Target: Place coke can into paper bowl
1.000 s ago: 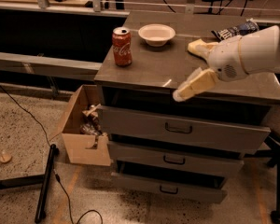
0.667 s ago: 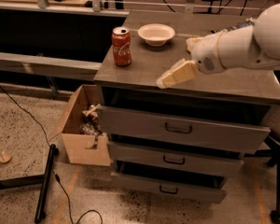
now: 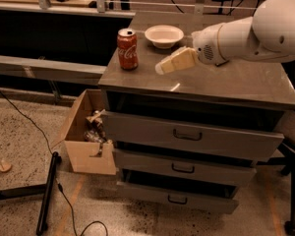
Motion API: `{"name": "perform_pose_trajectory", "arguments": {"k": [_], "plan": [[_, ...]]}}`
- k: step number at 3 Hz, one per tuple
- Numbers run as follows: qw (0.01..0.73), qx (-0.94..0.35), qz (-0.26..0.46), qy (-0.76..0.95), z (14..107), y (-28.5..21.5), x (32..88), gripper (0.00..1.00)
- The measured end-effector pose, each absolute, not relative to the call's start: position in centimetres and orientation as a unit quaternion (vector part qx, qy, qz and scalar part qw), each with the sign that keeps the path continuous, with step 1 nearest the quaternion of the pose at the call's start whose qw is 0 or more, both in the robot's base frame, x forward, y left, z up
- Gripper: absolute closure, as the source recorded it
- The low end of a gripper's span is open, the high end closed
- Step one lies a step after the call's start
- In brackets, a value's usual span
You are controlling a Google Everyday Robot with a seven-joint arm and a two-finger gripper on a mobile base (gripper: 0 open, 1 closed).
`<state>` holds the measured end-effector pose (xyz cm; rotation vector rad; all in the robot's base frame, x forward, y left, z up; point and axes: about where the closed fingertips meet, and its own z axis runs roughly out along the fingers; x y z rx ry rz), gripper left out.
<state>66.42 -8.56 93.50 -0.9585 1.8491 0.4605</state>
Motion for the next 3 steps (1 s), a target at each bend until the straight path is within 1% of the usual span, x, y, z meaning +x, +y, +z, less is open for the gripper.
{"name": "perform_pose_trajectory", "arguments": {"k": [1, 3], "plan": [[0.495, -0.386, 0.192, 0.755, 93.6, -7.9, 67.0, 0.0], [0.573, -0.33, 0.231, 0.714, 93.4, -1.8, 74.1, 0.0]]}}
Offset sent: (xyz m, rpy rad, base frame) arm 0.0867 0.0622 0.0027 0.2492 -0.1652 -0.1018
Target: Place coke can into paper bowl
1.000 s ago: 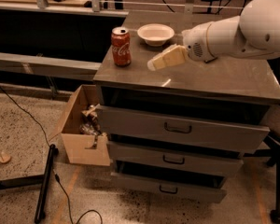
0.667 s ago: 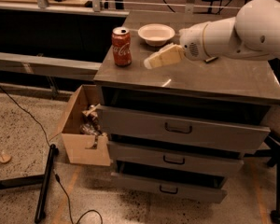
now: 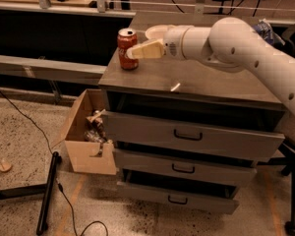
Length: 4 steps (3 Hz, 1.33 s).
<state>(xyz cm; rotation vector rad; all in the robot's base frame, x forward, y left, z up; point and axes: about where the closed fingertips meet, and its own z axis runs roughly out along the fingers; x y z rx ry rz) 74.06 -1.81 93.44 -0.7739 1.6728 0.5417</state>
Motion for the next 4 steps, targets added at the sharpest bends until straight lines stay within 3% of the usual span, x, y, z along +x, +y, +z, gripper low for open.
{"name": "perform_pose_trajectory", "arguments": {"k": [2, 3, 4], "plan": [[0.568, -0.348, 0.272, 0.694, 91.2, 4.6, 77.2, 0.0], [0.559, -0.354, 0.285, 0.694, 90.1, 6.2, 77.7, 0.15], [0.563, -0.342, 0.292, 0.693, 90.0, 5.9, 78.3, 0.37]]}}
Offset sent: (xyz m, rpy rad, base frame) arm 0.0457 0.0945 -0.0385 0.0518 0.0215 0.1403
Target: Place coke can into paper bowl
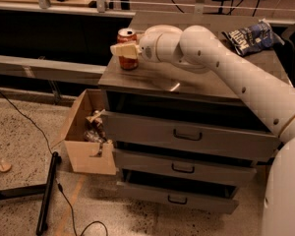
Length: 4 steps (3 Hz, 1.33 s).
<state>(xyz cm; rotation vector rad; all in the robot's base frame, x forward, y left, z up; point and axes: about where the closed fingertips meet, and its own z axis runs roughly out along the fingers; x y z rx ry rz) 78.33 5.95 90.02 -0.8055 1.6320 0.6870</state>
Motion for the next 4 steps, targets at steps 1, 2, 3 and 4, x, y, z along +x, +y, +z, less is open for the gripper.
{"name": "perform_pose_trajectory", "arguments": {"k": [1, 2, 3, 4], "plan": [[0.579, -0.303, 0.297, 0.696, 91.2, 3.6, 79.7, 0.61], [0.603, -0.232, 0.302, 0.701, 93.8, 0.1, 81.5, 0.85], [0.631, -0.152, 0.323, 0.688, 97.2, -2.6, 83.3, 1.0], [0.653, -0.087, 0.33, 0.676, 100.0, -4.8, 85.2, 1.0]]}}
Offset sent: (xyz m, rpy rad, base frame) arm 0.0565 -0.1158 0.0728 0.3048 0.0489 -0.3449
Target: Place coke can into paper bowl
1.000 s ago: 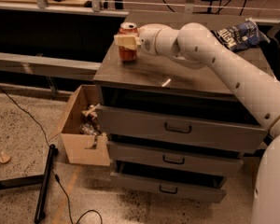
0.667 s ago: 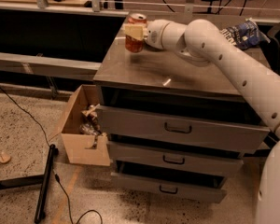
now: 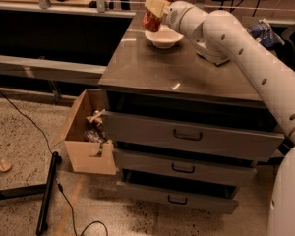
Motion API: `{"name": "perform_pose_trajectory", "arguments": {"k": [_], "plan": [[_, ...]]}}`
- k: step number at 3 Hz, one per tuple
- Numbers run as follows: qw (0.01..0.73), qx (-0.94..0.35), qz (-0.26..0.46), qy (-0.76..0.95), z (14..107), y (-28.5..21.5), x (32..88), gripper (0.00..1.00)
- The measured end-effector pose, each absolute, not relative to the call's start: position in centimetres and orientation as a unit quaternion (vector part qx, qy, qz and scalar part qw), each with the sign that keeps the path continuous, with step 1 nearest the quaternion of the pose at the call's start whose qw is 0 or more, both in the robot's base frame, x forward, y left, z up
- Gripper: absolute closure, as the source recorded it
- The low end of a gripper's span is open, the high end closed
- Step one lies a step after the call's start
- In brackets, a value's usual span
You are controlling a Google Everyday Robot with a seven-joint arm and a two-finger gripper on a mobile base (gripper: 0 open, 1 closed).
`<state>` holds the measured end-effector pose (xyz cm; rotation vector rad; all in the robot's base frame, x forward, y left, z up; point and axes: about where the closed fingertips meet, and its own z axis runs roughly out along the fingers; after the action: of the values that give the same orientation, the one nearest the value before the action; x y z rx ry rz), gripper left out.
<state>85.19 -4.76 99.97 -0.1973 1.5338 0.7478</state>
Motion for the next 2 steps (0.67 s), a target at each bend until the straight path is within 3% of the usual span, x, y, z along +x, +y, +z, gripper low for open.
{"name": "perform_pose_trajectory", "arguments": {"k": [2], "plan": [[0.667, -0.045, 0.301, 0.68, 98.9, -7.7, 90.0, 1.0]]}}
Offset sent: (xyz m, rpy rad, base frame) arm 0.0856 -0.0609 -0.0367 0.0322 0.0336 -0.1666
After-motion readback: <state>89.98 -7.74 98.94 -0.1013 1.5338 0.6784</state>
